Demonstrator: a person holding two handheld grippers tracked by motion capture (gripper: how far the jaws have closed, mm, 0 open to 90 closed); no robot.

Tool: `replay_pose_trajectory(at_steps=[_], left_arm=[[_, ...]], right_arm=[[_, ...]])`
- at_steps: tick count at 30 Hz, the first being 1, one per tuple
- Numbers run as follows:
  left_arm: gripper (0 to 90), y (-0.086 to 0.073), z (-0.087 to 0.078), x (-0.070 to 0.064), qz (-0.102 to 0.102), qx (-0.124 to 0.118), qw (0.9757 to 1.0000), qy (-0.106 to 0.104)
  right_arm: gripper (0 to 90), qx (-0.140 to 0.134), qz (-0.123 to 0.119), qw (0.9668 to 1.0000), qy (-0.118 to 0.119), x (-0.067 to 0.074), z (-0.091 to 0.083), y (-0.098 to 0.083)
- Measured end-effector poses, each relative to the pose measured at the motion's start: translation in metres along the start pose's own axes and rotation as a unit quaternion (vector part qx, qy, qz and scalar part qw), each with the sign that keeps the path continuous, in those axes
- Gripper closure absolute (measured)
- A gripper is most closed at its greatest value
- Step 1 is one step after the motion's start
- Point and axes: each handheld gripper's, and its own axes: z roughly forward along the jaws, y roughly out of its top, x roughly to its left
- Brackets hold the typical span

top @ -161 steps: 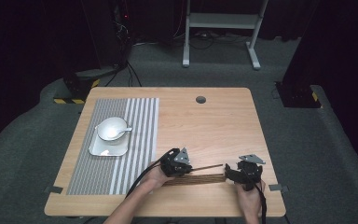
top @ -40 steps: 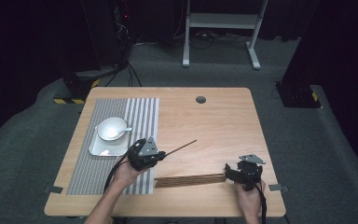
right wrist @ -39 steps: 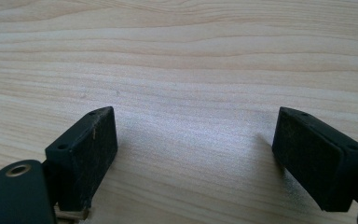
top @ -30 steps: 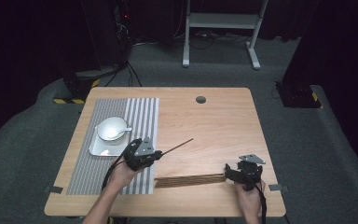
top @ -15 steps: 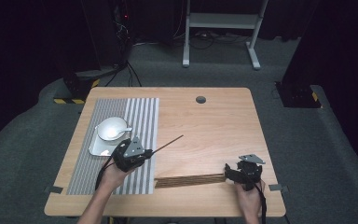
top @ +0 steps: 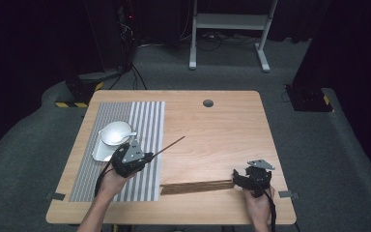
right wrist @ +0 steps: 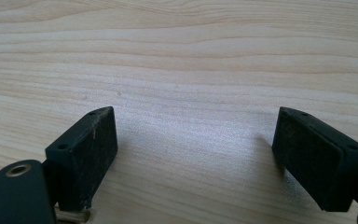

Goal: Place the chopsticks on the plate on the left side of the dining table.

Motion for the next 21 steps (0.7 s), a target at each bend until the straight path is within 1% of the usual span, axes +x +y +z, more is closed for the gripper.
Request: replay_pose_trajectory(at_steps=[7, 16, 21], left_arm=[[85.0, 0.001, -0.0021, 0.0032, 0.008, -0.001, 1.0, 0.004], [85.0, -0.0012, -0.0033, 0.006, 0.006, 0.01, 0.9999, 0.011], [85.0, -0.0032, -0.0062, 0.0064, 0.008, 0.01, 0.9998, 0.017]], right_arm=[[13.5, 0.0, 0.0, 1.0, 0.0, 0.0001, 0.0, 0.0], [13.5, 0.0, 0.0, 1.0, 0.0, 0.0, 0.0, 0.0], [13.5, 0.0, 0.0, 1.0, 0.0, 0.0001, 0.0, 0.0]])
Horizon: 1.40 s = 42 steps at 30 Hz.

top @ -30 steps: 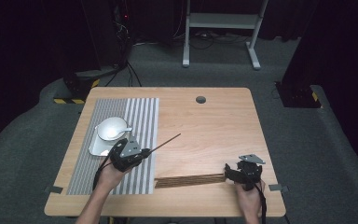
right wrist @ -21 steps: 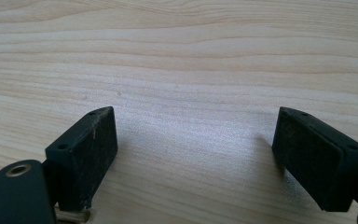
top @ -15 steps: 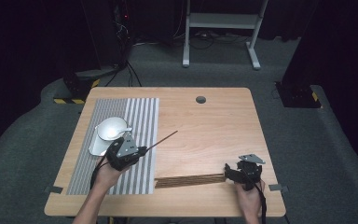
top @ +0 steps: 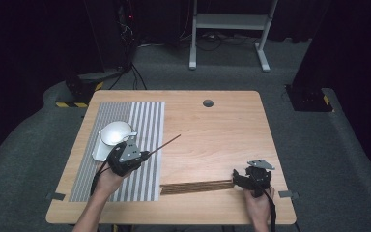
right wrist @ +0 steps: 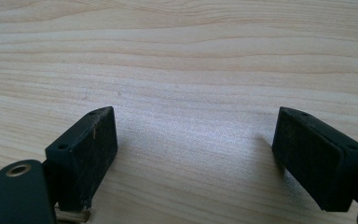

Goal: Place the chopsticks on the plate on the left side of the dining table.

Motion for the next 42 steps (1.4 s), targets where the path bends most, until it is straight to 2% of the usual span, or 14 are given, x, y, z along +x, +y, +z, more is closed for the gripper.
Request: replay_pose_trajectory(at_steps=[10, 32, 42], left_arm=[[84.9, -0.004, -0.003, 0.003, 0.001, 0.011, 0.9999, 0.008], [84.9, -0.013, -0.015, 0.012, -0.013, 0.014, 0.9994, 0.027], [85.0, -0.022, -0.016, 0.015, -0.021, 0.026, 0.9989, 0.032]], right_arm=[[13.5, 0.0, -0.001, 1.0, 0.0, 0.0, 0.0, 0.0], [13.5, 0.0, -0.002, 1.0, 0.0, 0.0, 0.0, 0.0], [13.5, 0.0, -0.002, 1.0, 0.0, 0.0, 0.0, 0.0]])
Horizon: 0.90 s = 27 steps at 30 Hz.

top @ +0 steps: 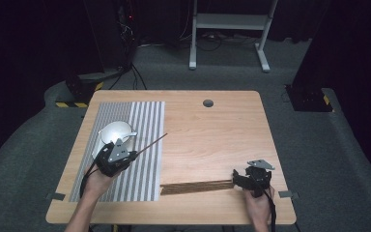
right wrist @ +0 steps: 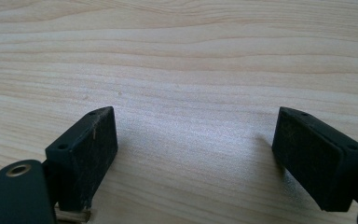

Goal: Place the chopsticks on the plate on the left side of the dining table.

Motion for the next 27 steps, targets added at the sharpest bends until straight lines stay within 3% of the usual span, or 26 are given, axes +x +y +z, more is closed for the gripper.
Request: replay_pose_trajectory(at_steps=[10, 27], left_arm=[[84.9, -0.004, -0.005, 0.002, 0.015, 0.025, 0.9992, 0.027], [84.9, -0.02, -0.003, 0.008, 0.004, 0.042, 0.9982, 0.042]], right_arm=[[13.5, 0.0, 0.0, 1.0, 0.0, 0.0, 0.0, 0.0], [13.5, 0.0, 0.0, 1.0, 0.0, 0.0, 0.0, 0.0]])
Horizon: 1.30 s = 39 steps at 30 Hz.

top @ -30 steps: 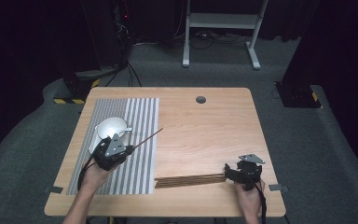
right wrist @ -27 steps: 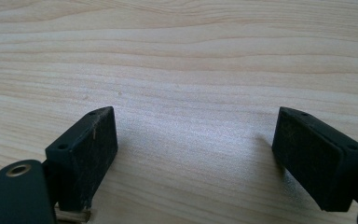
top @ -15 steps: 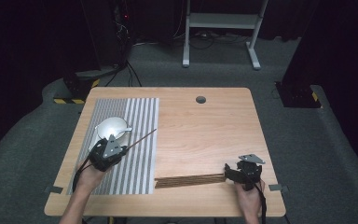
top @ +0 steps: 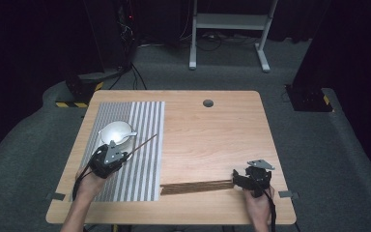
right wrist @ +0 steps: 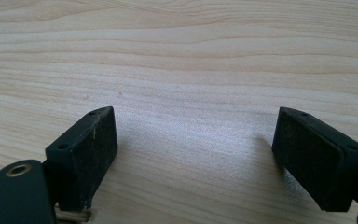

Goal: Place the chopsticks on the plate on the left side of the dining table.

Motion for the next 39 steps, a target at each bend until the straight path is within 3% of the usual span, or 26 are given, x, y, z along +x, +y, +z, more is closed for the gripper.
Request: replay_pose_trajectory(at_steps=[9, 18, 31, 39], left_arm=[[84.9, -0.003, 0.0, 0.0, 0.014, 0.015, 0.9998, 0.009], [84.8, -0.015, 0.007, 0.01, -0.011, 0.022, 0.9996, 0.013], [84.8, -0.015, 0.006, 0.013, -0.023, 0.016, 0.9996, 0.006], [84.8, -0.02, 0.01, 0.019, -0.031, 0.025, 0.9992, 0.008]], right_arm=[[13.5, 0.0, 0.0, 1.0, 0.0, 0.0, 0.0, 0.0], [13.5, 0.0, -0.001, 1.0, 0.0, 0.0, 0.0, 0.0], [13.6, 0.0, 0.0, 1.0, 0.0, 0.0, 0.0, 0.0], [13.6, 0.0, -0.001, 1.0, 0.0, 0.0, 0.0, 0.0]])
